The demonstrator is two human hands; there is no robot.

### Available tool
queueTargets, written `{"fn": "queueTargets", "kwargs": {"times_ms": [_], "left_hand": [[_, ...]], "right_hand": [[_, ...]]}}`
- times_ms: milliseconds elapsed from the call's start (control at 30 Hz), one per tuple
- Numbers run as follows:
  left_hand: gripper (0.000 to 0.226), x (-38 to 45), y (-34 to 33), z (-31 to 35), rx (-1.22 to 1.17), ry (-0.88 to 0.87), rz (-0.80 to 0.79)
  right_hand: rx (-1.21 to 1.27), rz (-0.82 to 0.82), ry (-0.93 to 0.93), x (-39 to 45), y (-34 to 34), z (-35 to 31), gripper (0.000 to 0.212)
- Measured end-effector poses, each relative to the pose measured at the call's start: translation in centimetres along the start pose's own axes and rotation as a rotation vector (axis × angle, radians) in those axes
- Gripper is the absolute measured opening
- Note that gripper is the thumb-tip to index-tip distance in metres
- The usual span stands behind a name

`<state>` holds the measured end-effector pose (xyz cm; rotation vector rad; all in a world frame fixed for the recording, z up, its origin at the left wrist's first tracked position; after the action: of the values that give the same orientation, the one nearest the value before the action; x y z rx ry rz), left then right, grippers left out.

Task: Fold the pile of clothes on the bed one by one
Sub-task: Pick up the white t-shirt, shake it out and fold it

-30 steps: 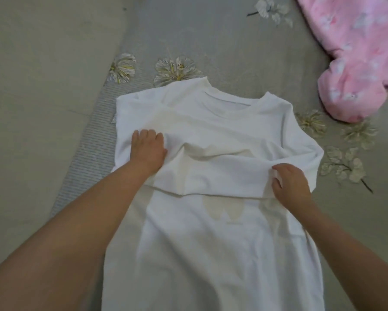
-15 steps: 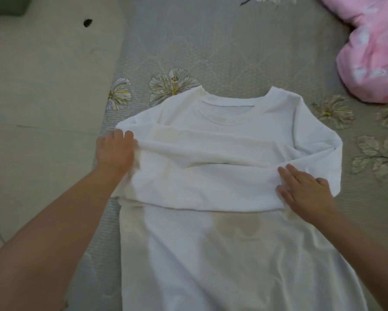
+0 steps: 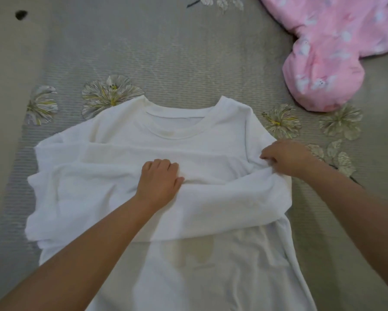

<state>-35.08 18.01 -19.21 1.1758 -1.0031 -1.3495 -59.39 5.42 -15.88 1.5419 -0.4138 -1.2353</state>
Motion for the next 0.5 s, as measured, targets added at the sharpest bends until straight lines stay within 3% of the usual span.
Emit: {"fn": "queueTargets", "kwargs": {"times_ms": [100, 167, 233, 333, 500], "left_hand": [[0.035, 0.0, -0.3, 0.4, -0.148, -0.032, -0.015], [0.039, -0.3, 0.7, 0.3, -0.350, -0.016, 0.113], [0.046, -0.8, 2.0, 0.0, -0.409, -0.052, 0.278], [0.066, -2.0, 3.2, 0.0, -0.373, -0.112, 0.390], [0.067, -2.5, 4.6, -0.9, -0.373, -0.048, 0.541]], "right_hand": [[-0.048, 0.065, 0.095, 0.3, 0.0, -0.4, 0.039], [-0.139, 0.066, 0.180, 0.2, -0.7, -1.1, 0.047], [-0.205, -0.017, 0.246, 0.0, -1.6, -1.6, 0.045], [-0.258, -0.169, 0.164, 0.2, -1.6, -0.9, 0.043], [-0.411, -0.135, 0.044, 0.4, -0.6, 0.0, 0.027]]}}
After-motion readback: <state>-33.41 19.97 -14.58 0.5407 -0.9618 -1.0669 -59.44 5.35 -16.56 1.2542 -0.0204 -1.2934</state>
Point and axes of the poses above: each hand's wrist, its own x-axis towards the middle knuckle, its own y-axis out of the back of the hand, z = x × y, the point moved 5 cm from there along x, towards the middle knuckle, and after that the axes turned 13 degrees about z, right-handed, at the moved point
